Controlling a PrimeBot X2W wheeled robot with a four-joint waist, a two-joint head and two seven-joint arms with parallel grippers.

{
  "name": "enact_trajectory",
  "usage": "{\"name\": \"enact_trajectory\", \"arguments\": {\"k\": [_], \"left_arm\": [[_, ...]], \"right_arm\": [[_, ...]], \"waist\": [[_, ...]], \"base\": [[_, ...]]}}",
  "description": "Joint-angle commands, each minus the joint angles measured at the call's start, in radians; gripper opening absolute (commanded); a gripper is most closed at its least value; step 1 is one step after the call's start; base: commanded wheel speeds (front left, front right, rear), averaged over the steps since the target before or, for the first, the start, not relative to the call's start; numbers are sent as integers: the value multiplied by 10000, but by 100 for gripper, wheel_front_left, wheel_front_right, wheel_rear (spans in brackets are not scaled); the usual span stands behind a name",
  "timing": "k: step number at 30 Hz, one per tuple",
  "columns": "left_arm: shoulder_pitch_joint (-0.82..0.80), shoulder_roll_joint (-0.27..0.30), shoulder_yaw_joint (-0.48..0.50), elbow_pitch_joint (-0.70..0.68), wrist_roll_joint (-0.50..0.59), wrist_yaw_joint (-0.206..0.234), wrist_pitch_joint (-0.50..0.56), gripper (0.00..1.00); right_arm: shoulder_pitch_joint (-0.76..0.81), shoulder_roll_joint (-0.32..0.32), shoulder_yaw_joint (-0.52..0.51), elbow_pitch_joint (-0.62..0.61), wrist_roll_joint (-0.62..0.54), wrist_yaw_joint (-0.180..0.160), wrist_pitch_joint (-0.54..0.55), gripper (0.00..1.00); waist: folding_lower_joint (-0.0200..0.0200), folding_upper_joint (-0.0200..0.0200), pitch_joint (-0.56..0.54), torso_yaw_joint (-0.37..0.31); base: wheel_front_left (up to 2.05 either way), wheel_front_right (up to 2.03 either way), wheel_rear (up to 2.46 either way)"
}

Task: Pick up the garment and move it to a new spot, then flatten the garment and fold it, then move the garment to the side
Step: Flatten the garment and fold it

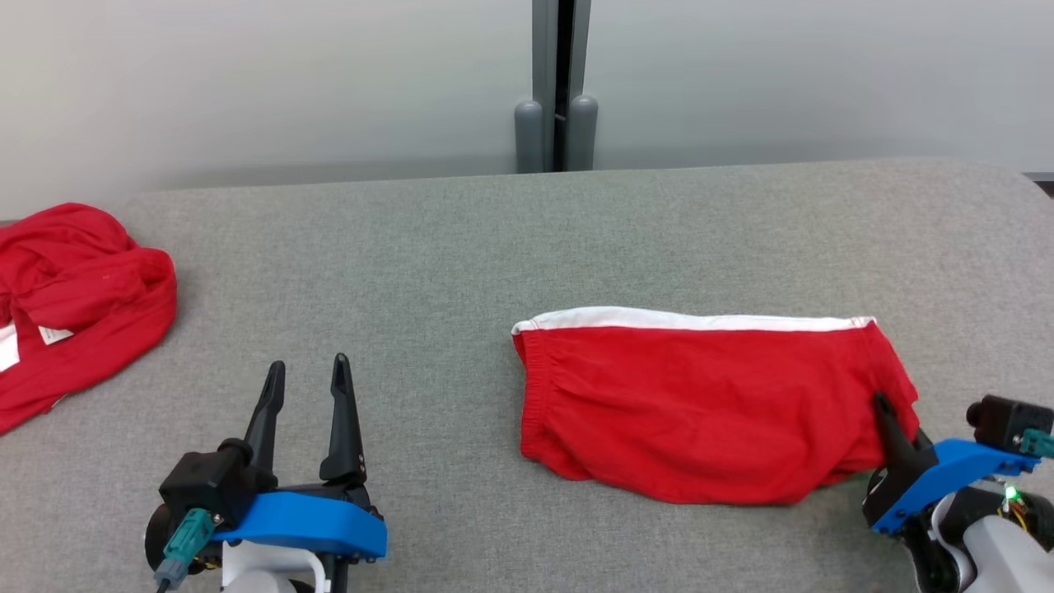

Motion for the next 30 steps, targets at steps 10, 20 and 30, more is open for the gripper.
{"name": "enact_trajectory", "arguments": {"k": [10, 20, 30], "left_arm": [[219, -368, 83, 308, 27, -333, -45, 100], [208, -557, 214, 417, 160, -501, -44, 100], [339, -707, 438, 560, 265, -658, -45, 100]], "right_arm": [[-699, 736, -30, -318, -1106, 1, -402, 0], [-1704, 2280, 2518, -656, -1879, 1, 552, 0], [-1715, 2445, 4217, 293, -1502, 1, 530, 0]], "waist": [[0, -1, -180, 400], [0, -1, -257, 907], [0, -1, -312, 1212]], "base": [[0, 0, 0], [0, 0, 0], [0, 0, 0]]}}
